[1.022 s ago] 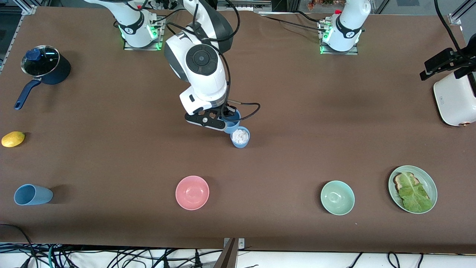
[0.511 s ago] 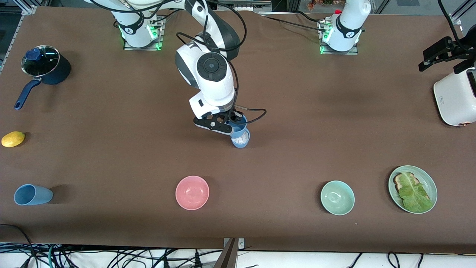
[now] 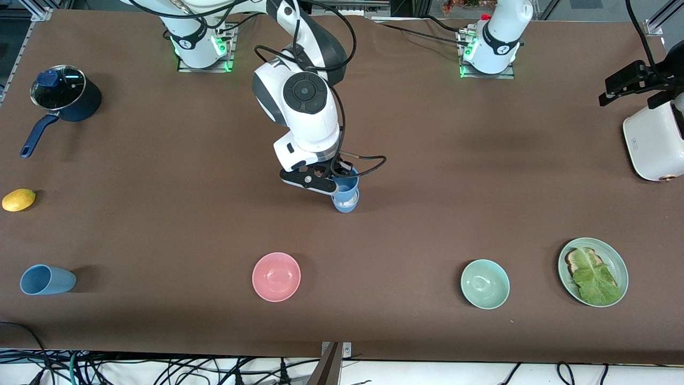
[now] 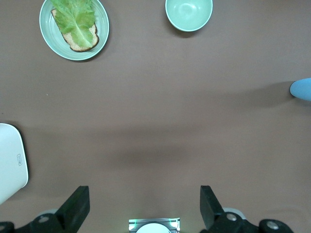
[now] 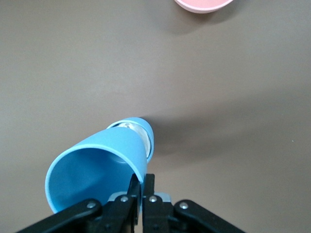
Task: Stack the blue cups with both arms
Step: 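Lower the blue cup with the right gripper into the tissue cup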
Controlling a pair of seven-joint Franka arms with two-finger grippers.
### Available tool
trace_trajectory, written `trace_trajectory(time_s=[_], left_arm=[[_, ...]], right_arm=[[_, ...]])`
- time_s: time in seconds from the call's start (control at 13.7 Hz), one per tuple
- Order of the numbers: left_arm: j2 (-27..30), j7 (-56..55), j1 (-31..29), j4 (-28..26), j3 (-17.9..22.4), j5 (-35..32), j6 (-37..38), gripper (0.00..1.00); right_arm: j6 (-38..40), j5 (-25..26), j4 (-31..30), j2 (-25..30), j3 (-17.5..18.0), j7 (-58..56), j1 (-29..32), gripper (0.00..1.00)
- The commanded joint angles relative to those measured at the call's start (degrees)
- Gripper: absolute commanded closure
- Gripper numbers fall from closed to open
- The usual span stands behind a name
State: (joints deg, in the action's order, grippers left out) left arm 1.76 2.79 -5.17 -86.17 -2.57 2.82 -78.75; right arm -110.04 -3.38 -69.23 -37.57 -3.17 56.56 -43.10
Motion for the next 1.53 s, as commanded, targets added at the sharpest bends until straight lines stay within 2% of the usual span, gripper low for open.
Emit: trace_trajectory(time_s=[0.0,0.73,1.46], left_arm=[[0.8,1.1,0.8,-0.8,0.8,0.7,0.1,0.0],[-1.6,0.1,0.9,-0.2,0.5,-0.4,0.8,0.0],[-2.2,0.1,1.0,0.0,0.1,-0.4,0.5,0.0]], right_arm=[[0.4,0.6,4.8,-3.6,-0.6,1.0,-0.6,1.0],[0.1,3.4,4.6,-4.3,-0.5,0.9,-0.7,1.0],[2.0,3.0,4.4,-4.0,-0.4,0.9,-1.4,1.0]])
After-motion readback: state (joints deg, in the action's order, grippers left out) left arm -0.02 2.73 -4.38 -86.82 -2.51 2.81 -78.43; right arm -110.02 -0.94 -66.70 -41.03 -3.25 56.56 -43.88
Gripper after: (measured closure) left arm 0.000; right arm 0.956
